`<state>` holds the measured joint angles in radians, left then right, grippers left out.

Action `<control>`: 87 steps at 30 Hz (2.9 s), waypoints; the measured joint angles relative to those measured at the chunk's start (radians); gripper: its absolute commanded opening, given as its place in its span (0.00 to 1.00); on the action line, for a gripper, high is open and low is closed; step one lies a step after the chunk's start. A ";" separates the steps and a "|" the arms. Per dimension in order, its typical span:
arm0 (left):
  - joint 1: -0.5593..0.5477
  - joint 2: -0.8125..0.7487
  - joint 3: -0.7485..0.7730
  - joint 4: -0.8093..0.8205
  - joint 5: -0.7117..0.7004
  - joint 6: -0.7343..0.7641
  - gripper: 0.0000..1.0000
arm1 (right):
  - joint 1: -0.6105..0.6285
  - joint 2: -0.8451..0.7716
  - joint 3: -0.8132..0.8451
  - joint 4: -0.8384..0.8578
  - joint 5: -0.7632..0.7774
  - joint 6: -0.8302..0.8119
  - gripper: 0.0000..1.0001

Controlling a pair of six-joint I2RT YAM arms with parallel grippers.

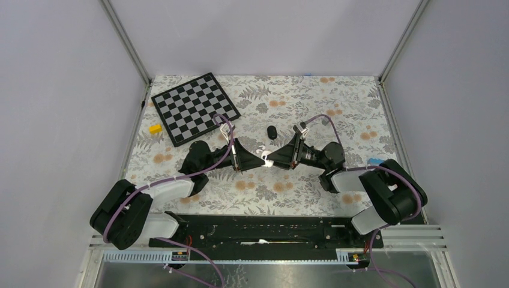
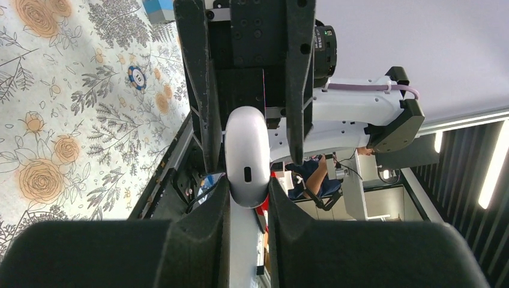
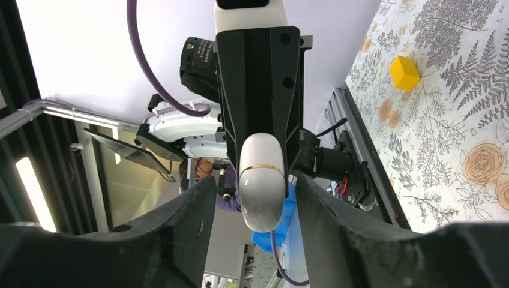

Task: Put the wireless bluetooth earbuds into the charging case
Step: Open the charging case.

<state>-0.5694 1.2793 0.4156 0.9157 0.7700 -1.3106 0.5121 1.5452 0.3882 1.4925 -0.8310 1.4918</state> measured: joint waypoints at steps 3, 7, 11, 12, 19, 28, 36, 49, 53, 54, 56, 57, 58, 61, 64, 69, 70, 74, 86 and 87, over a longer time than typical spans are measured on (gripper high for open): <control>0.001 -0.007 0.000 0.000 -0.003 -0.004 0.00 | -0.005 -0.053 -0.010 -0.062 0.002 -0.046 0.62; 0.007 -0.029 0.000 0.001 -0.006 -0.011 0.00 | -0.006 -0.131 -0.012 -0.188 0.004 -0.125 0.62; 0.009 -0.041 0.000 0.003 -0.007 -0.018 0.00 | -0.011 -0.190 -0.012 -0.317 0.018 -0.196 0.62; 0.009 -0.041 0.000 0.000 -0.008 -0.019 0.00 | -0.012 -0.199 -0.011 -0.336 0.021 -0.208 0.62; 0.015 -0.041 0.000 -0.006 -0.011 -0.021 0.00 | -0.018 -0.261 -0.011 -0.457 0.045 -0.276 0.62; 0.020 -0.059 -0.001 -0.010 -0.017 -0.023 0.00 | -0.024 -0.326 -0.011 -0.576 0.063 -0.337 0.61; 0.023 -0.071 -0.001 0.029 -0.017 -0.051 0.00 | -0.029 -0.334 -0.011 -0.634 0.078 -0.360 0.61; 0.026 -0.065 -0.001 0.089 -0.013 -0.090 0.00 | -0.031 -0.369 -0.024 -0.478 0.053 -0.313 0.70; 0.028 -0.058 -0.001 0.108 -0.010 -0.104 0.00 | -0.032 -0.337 -0.034 -0.347 0.051 -0.256 0.70; 0.028 -0.056 -0.001 0.114 -0.008 -0.109 0.00 | -0.033 -0.315 -0.037 -0.292 0.051 -0.231 0.70; 0.028 -0.048 -0.001 0.135 -0.006 -0.122 0.00 | -0.034 -0.267 -0.044 -0.188 0.051 -0.184 0.70; 0.028 -0.045 -0.001 0.147 -0.004 -0.130 0.00 | -0.034 -0.243 -0.046 -0.150 0.052 -0.164 0.70; 0.028 -0.040 -0.001 0.160 -0.002 -0.136 0.00 | -0.034 -0.213 -0.047 -0.113 0.051 -0.139 0.71; 0.030 -0.025 -0.001 0.198 0.003 -0.161 0.00 | -0.035 -0.157 -0.050 -0.063 0.051 -0.098 0.72; 0.032 -0.017 -0.001 0.220 0.006 -0.182 0.00 | -0.035 -0.159 -0.061 -0.035 0.050 -0.090 0.73; 0.034 -0.001 -0.001 0.275 0.006 -0.220 0.00 | -0.035 -0.179 -0.061 -0.010 0.046 -0.089 0.75; 0.034 0.005 -0.001 0.288 0.006 -0.232 0.00 | -0.035 -0.183 -0.061 -0.007 0.043 -0.089 0.75; 0.034 0.034 0.000 0.335 0.006 -0.282 0.00 | -0.035 -0.202 -0.054 -0.003 0.028 -0.089 0.76; 0.034 0.091 0.061 0.427 0.004 -0.418 0.00 | -0.035 -0.196 0.026 0.004 0.024 -0.096 0.82; 0.034 0.092 0.061 0.429 0.004 -0.425 0.00 | -0.035 -0.196 0.032 0.004 0.024 -0.097 0.82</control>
<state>-0.5350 1.3708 0.4767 1.3445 0.7738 -1.7355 0.4774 1.3495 0.4198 1.4967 -0.8074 1.3945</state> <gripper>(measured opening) 0.211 0.826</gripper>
